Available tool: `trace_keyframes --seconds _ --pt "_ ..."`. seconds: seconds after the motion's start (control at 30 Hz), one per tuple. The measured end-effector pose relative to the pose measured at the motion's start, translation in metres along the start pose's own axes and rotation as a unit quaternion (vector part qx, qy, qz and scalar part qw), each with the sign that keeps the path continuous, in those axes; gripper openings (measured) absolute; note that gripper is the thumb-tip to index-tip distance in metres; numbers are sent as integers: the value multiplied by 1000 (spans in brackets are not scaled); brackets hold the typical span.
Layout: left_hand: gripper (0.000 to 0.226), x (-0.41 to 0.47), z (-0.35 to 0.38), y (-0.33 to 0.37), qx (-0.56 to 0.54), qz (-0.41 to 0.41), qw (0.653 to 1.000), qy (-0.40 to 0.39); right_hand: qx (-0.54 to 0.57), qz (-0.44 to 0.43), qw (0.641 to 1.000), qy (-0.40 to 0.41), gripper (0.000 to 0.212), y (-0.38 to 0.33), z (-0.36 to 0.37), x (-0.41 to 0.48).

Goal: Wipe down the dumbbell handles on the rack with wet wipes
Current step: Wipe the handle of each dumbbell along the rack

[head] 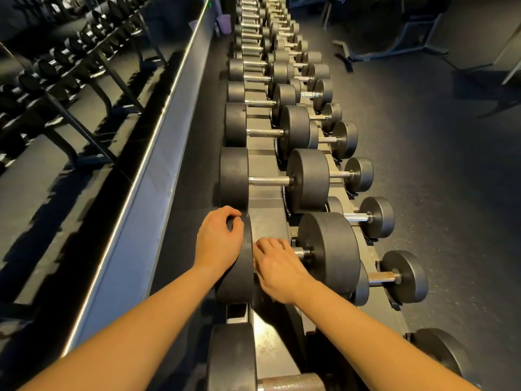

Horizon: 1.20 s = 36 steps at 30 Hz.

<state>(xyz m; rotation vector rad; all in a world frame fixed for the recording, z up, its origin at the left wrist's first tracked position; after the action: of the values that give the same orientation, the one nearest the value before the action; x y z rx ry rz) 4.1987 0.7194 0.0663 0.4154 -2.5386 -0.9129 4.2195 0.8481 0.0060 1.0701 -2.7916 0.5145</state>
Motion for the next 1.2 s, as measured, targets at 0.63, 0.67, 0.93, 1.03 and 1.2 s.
trace_keyframes --seconds 0.63,0.67,0.93,1.03,1.2 --pt "20 1 -2 -2 2 -7 1000 -2 -332 -7 918 -216 39 64 13 -9" --pt "19 1 -3 -2 0 -7 1000 -1 -330 12 922 -204 41 63 14 -12" --pt "16 0 -2 2 9 7 1000 2 12 1 1000 4 77 -8 9 -14" --pt "16 0 -2 3 9 11 1000 -2 51 -15 999 -2 87 -2 1 -19" --pt "16 0 -2 1 6 6 1000 -7 -48 67 997 -14 37 36 -1 -25"
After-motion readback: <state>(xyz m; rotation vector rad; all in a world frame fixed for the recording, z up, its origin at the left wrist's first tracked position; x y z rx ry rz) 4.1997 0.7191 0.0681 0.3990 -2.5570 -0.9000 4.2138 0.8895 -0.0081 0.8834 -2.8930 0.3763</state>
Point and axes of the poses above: each hand's wrist, its own x-axis towards the middle knuckle, its own z-axis out of the palm, y = z × x, the point moved 9 cm from there along x, towards the middle knuckle, and after that the axes turned 11 degrees about y, right-handed, at the moved point
